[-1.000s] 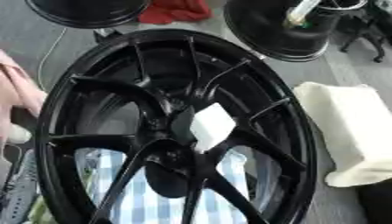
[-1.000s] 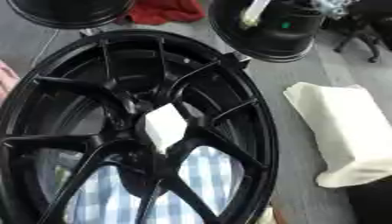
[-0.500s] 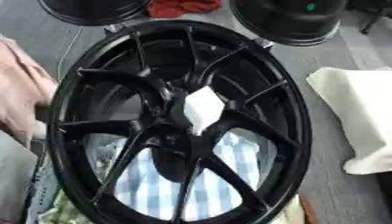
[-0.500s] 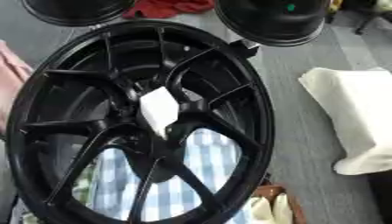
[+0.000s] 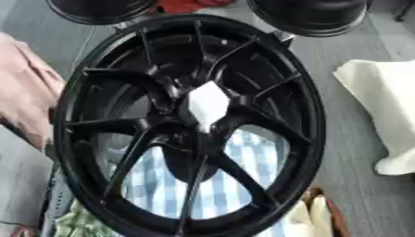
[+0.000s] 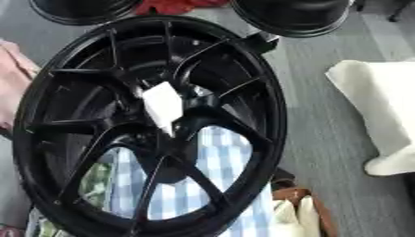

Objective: Pull the pin out of the wheel hub.

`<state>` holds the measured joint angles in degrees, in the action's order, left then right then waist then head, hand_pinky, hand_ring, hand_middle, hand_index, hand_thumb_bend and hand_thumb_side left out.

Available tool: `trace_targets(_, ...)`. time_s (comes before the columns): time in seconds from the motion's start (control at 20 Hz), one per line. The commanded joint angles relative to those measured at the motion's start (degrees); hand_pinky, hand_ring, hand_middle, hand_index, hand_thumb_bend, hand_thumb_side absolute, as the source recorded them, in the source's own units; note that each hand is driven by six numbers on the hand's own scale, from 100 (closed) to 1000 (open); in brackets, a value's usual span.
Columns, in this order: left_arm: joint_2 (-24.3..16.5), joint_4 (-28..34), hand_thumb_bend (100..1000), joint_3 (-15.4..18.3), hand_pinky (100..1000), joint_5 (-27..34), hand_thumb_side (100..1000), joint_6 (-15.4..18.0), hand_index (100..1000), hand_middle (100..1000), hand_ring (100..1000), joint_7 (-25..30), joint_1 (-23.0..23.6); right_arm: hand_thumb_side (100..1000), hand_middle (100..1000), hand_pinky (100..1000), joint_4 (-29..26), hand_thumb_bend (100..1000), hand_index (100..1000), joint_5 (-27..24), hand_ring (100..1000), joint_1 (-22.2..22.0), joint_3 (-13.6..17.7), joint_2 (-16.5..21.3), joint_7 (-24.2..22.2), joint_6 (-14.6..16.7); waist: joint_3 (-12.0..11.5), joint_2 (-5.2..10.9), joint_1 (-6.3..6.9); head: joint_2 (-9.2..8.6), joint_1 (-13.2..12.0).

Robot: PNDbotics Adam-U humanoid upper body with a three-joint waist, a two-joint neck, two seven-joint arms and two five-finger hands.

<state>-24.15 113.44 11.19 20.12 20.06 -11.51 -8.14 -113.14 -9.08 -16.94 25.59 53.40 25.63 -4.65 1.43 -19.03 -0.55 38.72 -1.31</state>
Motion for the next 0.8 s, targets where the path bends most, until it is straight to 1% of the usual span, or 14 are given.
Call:
trace_targets(0.05, -0.6, 1.2, 107, 0.5, 757, 0.0, 688, 0.1, 807, 674, 671, 0.0, -0.3, 100, 459, 716, -1.4, 100, 347, 3.6, 653, -0.4, 0.9, -0.8, 1.9, -0.7, 0.0, 1.30, -0.09, 0.32, -0.1)
trace_targets(0.1, -0.6, 1.2, 106, 0.5, 757, 0.0, 688, 0.1, 807, 674, 671, 0.0, -0.3, 100, 463, 718, -1.4, 100, 352, 3.9, 660, -0.5, 0.9, -0.9, 2.1, -0.8, 0.0, 1.31, -0.06, 0.32, -0.2)
trace_targets(0.15, -0.3, 1.2, 106, 0.6, 757, 0.0, 689, 0.1, 807, 674, 671, -0.1, -0.1, 100, 481, 725, -0.8, 100, 372, 4.0, 674, -1.1, 1.1, -1.5, 2.5, -1.2, 0.4, 1.43, 0.48, 0.18, -0.8)
trace_targets(0.2, 0.0, 1.2, 106, 0.7, 756, 0.1, 689, 0.1, 807, 674, 671, -0.1, 0.1, 100, 485, 726, 0.1, 100, 377, 4.3, 677, -1.8, 1.5, -2.6, 3.1, -1.8, 0.5, 1.54, 0.90, 0.10, -1.0)
trace_targets(0.3, 0.3, 1.2, 105, 0.6, 756, 0.1, 689, 0.1, 807, 674, 671, -0.1, 0.2, 100, 519, 741, 1.7, 100, 412, 5.7, 701, -2.5, 1.7, -5.0, 4.7, -3.3, 0.6, 1.62, 1.28, 0.00, -1.1)
trace_targets(0.35, 0.3, 1.2, 104, 0.6, 756, 0.2, 688, 0.1, 807, 674, 671, 0.0, 0.1, 100, 565, 764, 1.8, 100, 462, 6.4, 728, -2.7, 1.5, -6.4, 5.4, -4.1, 0.5, 1.63, 1.38, -0.05, -1.1)
trace_targets(0.4, 0.4, 1.2, 104, 0.5, 756, 0.2, 688, 0.1, 807, 674, 671, 0.0, 0.1, 100, 581, 777, 2.0, 100, 475, 7.2, 735, -2.9, 1.4, -7.6, 6.1, -4.9, 0.5, 1.65, 1.50, -0.08, -1.2)
trace_targets(0.45, 0.4, 1.2, 104, 0.5, 756, 0.2, 688, 0.1, 807, 674, 671, 0.1, 0.1, 100, 654, 800, 1.9, 163, 535, 7.9, 756, -3.0, 1.2, -8.9, 6.9, -5.7, 0.5, 1.67, 1.57, -0.13, -1.2)
trace_targets(0.5, 0.4, 1.2, 104, 0.4, 756, 0.3, 689, 0.1, 807, 674, 671, 0.1, 0.0, 100, 701, 810, 1.9, 209, 583, 8.2, 771, -3.0, 1.1, -10.2, 7.6, -6.3, 0.5, 1.68, 1.65, -0.19, -1.2)
trace_targets(0.55, 0.5, 1.2, 104, 0.4, 756, 0.3, 689, 0.1, 807, 674, 670, 0.2, 0.0, 100, 800, 835, 1.7, 277, 696, 8.6, 820, -3.2, 1.0, -11.6, 8.3, -6.7, 0.5, 1.67, 1.68, -0.25, -1.2)
trace_targets(0.6, 0.5, 1.2, 104, 0.3, 756, 0.4, 689, 0.0, 807, 674, 670, 0.2, 0.0, 100, 800, 835, 1.4, 277, 696, 8.9, 820, -3.4, 0.7, -13.1, 8.6, -6.9, 0.4, 1.65, 1.68, -0.30, -1.2)
trace_targets(0.65, 0.4, 1.2, 105, 0.3, 756, 0.4, 689, 0.0, 807, 674, 671, 0.3, -0.1, 100, 903, 863, 1.0, 328, 757, 9.4, 882, -3.6, 0.5, -14.5, 8.8, -7.0, 0.3, 1.62, 1.65, -0.33, -1.1)
trace_targets(0.75, 0.5, 1.2, 105, 0.2, 755, 0.6, 690, 0.0, 808, 674, 671, 0.4, -0.1, 100, 945, 876, 0.0, 367, 796, 10.3, 905, -3.9, 0.1, -17.3, 8.0, -7.1, 0.3, 1.59, 1.66, -0.31, -1.0)
trace_targets(0.8, 0.5, 1.2, 106, 0.1, 756, 0.6, 690, -0.1, 808, 674, 671, 0.5, -0.2, 100, 948, 876, -0.6, 366, 801, 11.0, 907, -4.1, 0.0, -18.6, 7.4, -6.8, 0.2, 1.57, 1.63, -0.32, -1.0)
